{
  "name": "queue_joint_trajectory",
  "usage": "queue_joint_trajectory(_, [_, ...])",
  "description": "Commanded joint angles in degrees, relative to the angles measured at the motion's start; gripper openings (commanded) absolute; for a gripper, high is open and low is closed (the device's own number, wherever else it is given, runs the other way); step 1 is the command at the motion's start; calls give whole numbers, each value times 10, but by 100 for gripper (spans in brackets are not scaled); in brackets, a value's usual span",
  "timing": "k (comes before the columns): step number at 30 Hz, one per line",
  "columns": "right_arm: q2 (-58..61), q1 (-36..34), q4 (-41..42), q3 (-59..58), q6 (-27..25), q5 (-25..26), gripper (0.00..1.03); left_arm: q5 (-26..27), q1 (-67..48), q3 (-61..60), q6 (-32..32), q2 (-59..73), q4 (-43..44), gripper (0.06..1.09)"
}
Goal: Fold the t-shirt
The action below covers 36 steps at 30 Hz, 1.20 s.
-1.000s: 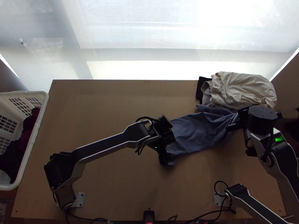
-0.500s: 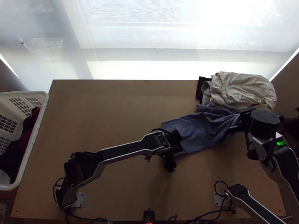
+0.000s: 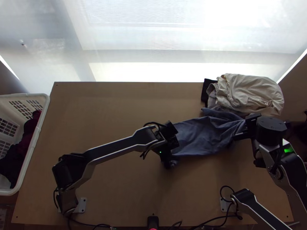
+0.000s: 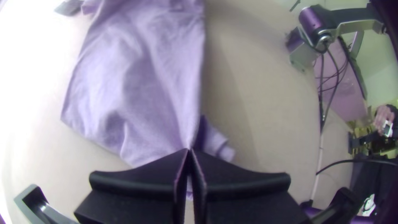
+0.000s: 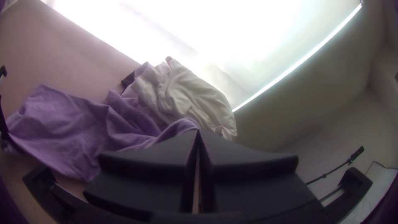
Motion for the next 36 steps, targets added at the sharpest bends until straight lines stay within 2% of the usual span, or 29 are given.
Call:
queue_joint_trajectory(1, [-2,2,-34,-12,2,-7,3,74,85,-3,49,-126,-109,14])
queue_joint_trajectory(6, [-7,6,-92,-45,15,-37,3,103,183,4,100,-220,-225,14])
queue_joint_trajectory(12, [-2,57,-175,-59,98,-105,3,118,268,4,145,-307,-325,14])
queue_joint_trajectory(16, [10,55,-227,-30,145,-221,3,119,316,-20,151,-365,-357,14])
queue_joint_trajectory(20, [17,41,-243,-35,188,-334,3,119,378,-105,177,-400,-352,15])
queue_joint_trajectory(22, [25,39,-224,-41,203,-338,3,119,414,-140,188,-401,-324,15])
queue_joint_trajectory(27, [97,-5,-53,-58,199,-312,3,118,466,-147,204,-344,-240,15])
queue_joint_trajectory(31, [195,-27,72,-39,195,-279,3,115,493,-109,210,-264,-192,15])
queue_joint_trajectory(36, [292,-54,168,-7,196,-229,3,115,524,-35,202,-162,-159,15])
